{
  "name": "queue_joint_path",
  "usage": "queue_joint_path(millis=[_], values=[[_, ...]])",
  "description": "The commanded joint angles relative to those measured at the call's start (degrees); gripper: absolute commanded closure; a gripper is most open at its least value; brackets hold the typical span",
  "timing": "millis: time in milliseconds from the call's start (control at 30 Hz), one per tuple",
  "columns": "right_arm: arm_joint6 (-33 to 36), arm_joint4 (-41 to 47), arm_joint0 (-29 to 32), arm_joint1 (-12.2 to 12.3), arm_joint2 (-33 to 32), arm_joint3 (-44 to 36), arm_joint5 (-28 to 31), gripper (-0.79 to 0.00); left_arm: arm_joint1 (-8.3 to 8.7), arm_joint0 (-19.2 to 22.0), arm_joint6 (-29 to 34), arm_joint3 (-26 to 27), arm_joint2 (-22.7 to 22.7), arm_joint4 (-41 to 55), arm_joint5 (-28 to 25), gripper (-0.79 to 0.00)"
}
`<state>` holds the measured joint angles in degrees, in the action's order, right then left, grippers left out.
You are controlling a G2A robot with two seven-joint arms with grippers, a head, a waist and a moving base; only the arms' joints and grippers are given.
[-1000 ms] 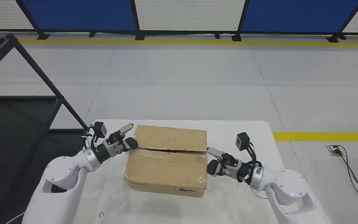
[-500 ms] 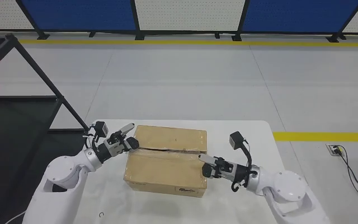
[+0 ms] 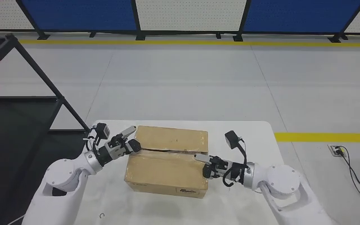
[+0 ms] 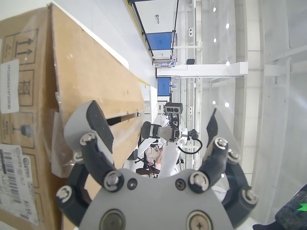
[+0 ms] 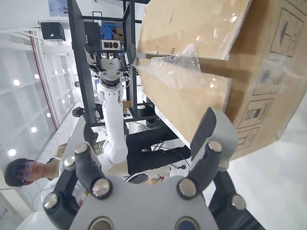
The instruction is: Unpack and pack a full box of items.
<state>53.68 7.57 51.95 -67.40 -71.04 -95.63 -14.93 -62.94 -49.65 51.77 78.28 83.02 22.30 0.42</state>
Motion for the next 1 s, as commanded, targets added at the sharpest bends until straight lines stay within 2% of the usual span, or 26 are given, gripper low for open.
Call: queue_joint_path(millis=[0,333,733,967], values=[[0.44,0.38,-0.25,0.0,0.38,0.35,-0.04,-0.785,-0.03,-0.01,0.1,0.47,-0.72,-0.28,0.09,-0.785],[1.9,2.57,-0.01,0.16,1.55,1.21,-0.45,-0.785,-0.21,0.58,0.91,2.42,-4.46,-1.75,0.4,-0.785],[1.34,8.43,-0.15,-0.19,3.28,3.81,-0.16,-0.785,-0.17,0.54,1.73,4.75,-6.69,-2.47,0.37,-0.785],[-1.29,11.99,-1.74,-0.91,5.48,7.12,-0.62,-0.785,-0.1,0.4,2.29,5.57,-7.48,-2.52,0.09,-0.785]])
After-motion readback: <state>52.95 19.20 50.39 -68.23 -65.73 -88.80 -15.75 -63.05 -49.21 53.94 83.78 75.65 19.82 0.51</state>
